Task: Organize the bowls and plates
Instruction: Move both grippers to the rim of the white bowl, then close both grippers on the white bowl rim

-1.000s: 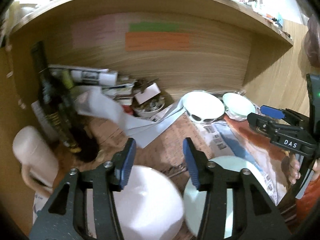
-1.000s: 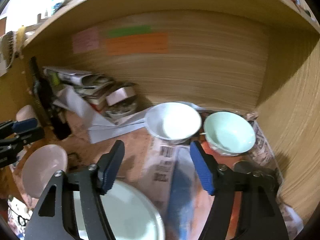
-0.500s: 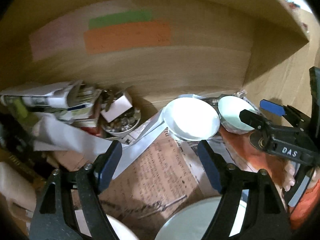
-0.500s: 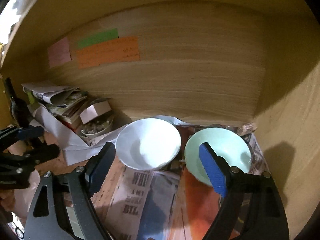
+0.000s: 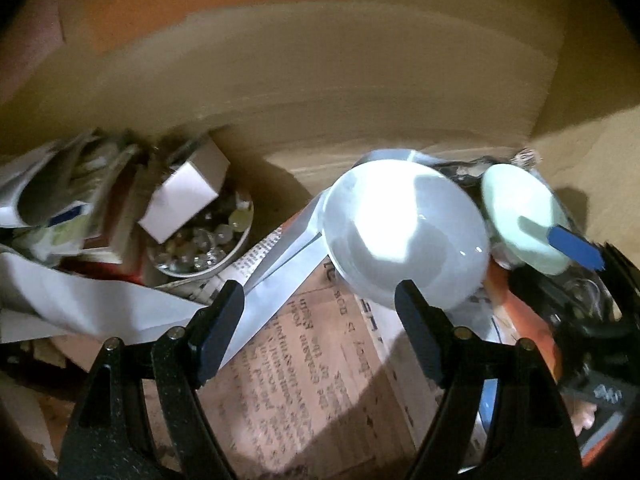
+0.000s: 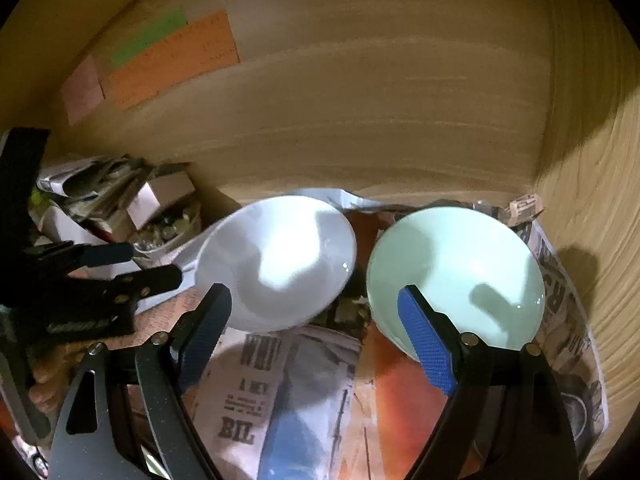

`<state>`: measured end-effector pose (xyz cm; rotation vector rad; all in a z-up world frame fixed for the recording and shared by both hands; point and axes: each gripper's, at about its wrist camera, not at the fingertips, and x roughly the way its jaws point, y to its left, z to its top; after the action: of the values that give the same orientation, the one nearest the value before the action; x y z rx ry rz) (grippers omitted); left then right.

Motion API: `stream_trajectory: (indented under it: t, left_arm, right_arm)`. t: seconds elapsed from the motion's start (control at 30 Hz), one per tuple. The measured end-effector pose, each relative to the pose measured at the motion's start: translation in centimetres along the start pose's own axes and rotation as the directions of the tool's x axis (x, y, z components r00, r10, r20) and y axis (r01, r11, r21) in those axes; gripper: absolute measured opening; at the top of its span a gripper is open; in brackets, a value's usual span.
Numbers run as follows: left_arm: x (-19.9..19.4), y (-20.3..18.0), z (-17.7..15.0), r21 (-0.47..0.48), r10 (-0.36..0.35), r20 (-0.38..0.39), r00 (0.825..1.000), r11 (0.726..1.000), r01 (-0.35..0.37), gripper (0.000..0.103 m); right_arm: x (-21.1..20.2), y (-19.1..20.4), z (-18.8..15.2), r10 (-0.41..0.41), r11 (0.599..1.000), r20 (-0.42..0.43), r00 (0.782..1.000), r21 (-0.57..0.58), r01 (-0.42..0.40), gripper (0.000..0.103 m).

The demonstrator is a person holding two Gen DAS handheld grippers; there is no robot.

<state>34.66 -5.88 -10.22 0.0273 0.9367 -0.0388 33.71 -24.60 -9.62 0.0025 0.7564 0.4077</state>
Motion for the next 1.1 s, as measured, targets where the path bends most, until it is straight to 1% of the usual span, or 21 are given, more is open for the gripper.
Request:
stream_trajectory:
  t: [0.1, 0.23, 0.3, 0.37, 0.43, 0.47, 0.53, 0.63, 0.8, 0.97, 1.1]
  left_arm:
    - [1.9, 0.0, 0.5, -0.007, -0.004, -0.044, 0.999, 1.0, 0.003, 0.077]
    - [3.5, -0.1, 0.7, 0.001, 0.002, -0.086, 0.996, 1.0, -0.002, 0.064]
    - [4.3, -0.1, 0.7, 0.006, -0.005, -0.105, 0.995, 1.0, 0.006, 0.061]
    - [4.7, -0.5, 0.8, 0.009, -0.015, -0.115, 0.993, 1.0, 0.016, 0.055]
    - [5.3, -0.9, 0.9, 0.022, -0.039, -0.128, 0.991, 0.999, 0.042, 0.038]
    - [5.7, -1.2, 0.9, 0.032, -0.043, -0.135, 0.99, 0.998, 0.048, 0.034]
    - [6.1, -1.8, 0.9, 0.06, -0.04, -0.14, 0.989, 0.997, 0.049, 0.022]
    - [5.8, -2.4, 0.6, 0.096, -0.013, -0.132, 0.991, 0.995, 0.025, 0.022]
    - [5.2, -1.9, -0.1, 0.086, -0.036, -0.164, 0.986, 0.995, 0.051, 0.022]
    - [3.7, -1.6, -2.1, 0.12, -0.03, -0.183, 0.983, 0.991, 0.053, 0.022]
    - [2.6, -1.2, -3.3, 0.143, -0.048, -0.191, 0.98, 0.987, 0.076, 0.022]
  right_arm:
    - [0.4, -0.3, -0.1, 0.005, 1.0, -0.008, 1.0, 0.008, -0.005, 0.076]
    - [0.9, -0.6, -0.2, 0.034, 0.999, -0.031, 0.999, 0.021, -0.034, 0.064]
    - [1.2, -0.7, -0.3, 0.043, 0.999, -0.04, 0.998, 0.024, -0.042, 0.06]
    - [1.4, -0.7, -0.3, 0.057, 0.998, -0.05, 0.997, 0.026, -0.056, 0.052]
    - [1.5, -0.7, -0.4, 0.065, 0.998, -0.056, 0.996, 0.028, -0.064, 0.047]
    - [1.5, -0.7, -0.4, 0.07, 0.997, -0.06, 0.996, 0.027, -0.069, 0.045]
    - [1.6, -0.7, -0.5, 0.076, 0.997, -0.066, 0.995, 0.027, -0.074, 0.042]
    - [1.8, -0.5, -0.6, 0.084, 0.996, -0.076, 0.994, 0.025, -0.082, 0.04]
    - [2.2, -0.1, -0.7, 0.093, 0.996, -0.09, 0.992, 0.016, -0.091, 0.04]
    - [3.0, 0.4, -1.0, 0.098, 0.995, -0.12, 0.988, 0.008, -0.098, 0.04]
    - [4.0, 0.7, -1.4, 0.108, 0.994, -0.157, 0.982, 0.008, -0.108, 0.039]
